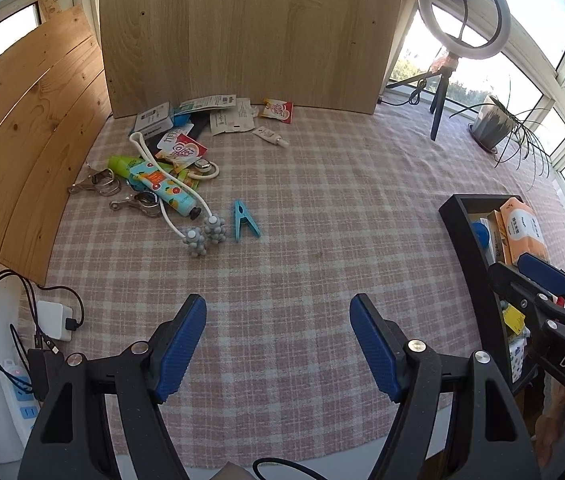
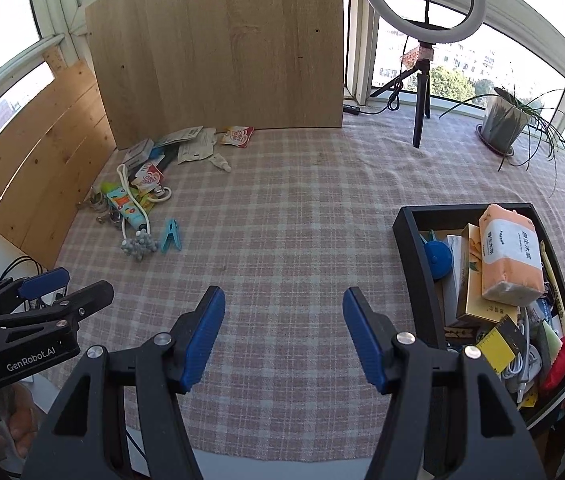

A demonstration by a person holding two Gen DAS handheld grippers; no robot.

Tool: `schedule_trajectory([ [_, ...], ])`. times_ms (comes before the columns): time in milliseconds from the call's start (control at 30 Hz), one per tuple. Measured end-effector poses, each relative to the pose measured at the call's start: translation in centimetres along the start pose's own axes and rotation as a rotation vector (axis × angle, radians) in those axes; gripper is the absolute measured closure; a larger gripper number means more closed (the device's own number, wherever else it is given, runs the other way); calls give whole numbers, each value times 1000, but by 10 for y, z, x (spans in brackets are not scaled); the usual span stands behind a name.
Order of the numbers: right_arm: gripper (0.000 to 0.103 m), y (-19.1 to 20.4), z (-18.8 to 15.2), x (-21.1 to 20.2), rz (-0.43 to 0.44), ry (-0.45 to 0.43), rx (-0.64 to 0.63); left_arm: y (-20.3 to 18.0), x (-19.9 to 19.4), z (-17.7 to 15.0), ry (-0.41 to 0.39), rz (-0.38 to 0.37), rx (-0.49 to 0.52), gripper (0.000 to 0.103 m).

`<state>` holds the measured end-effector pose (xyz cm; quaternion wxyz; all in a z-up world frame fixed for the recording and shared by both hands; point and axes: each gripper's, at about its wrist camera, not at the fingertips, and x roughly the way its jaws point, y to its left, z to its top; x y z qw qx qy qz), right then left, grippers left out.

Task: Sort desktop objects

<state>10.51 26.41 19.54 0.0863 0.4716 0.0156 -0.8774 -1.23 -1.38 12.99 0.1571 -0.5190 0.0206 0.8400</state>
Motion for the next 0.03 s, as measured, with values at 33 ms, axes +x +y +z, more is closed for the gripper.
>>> schedule_trajectory([
  [33, 43, 0, 0, 1, 0, 2, -1, 0, 1, 0, 1, 2, -3, 30],
])
